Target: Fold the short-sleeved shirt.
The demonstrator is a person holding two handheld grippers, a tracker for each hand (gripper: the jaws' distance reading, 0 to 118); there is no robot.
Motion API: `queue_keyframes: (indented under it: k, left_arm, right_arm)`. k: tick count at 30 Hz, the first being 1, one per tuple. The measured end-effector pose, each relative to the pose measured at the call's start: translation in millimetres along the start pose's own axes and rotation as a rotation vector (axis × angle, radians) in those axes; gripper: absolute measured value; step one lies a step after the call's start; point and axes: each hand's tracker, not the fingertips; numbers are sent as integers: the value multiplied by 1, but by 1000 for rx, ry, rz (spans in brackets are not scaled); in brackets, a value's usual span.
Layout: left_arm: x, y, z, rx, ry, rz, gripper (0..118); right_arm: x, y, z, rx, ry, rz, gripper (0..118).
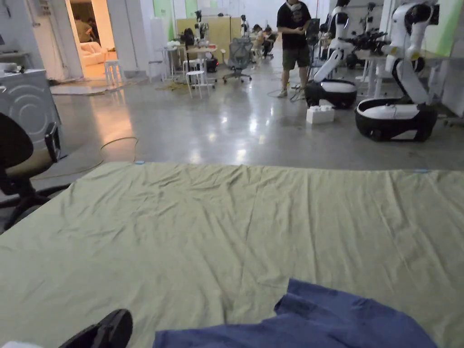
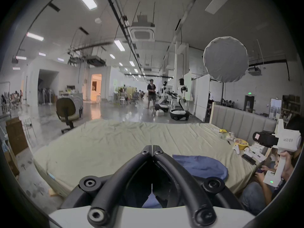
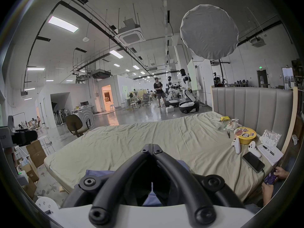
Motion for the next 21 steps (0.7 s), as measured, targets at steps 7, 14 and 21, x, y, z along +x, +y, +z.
queue_keyframes:
  k: [7, 14, 21]
  left_arm:
    - [-46, -34, -94, -289, 23, 120, 24]
    - [-92, -105, -257, -608, 79, 191, 73]
    - [-100, -154, -333, -781, 146, 160, 68]
  right_arm:
    - [9, -28, -15, -124, -9, -3, 0]
    - [24, -44, -28, -220, -43, -36, 0]
    - [36, -51, -21, -268, -99, -37, 0]
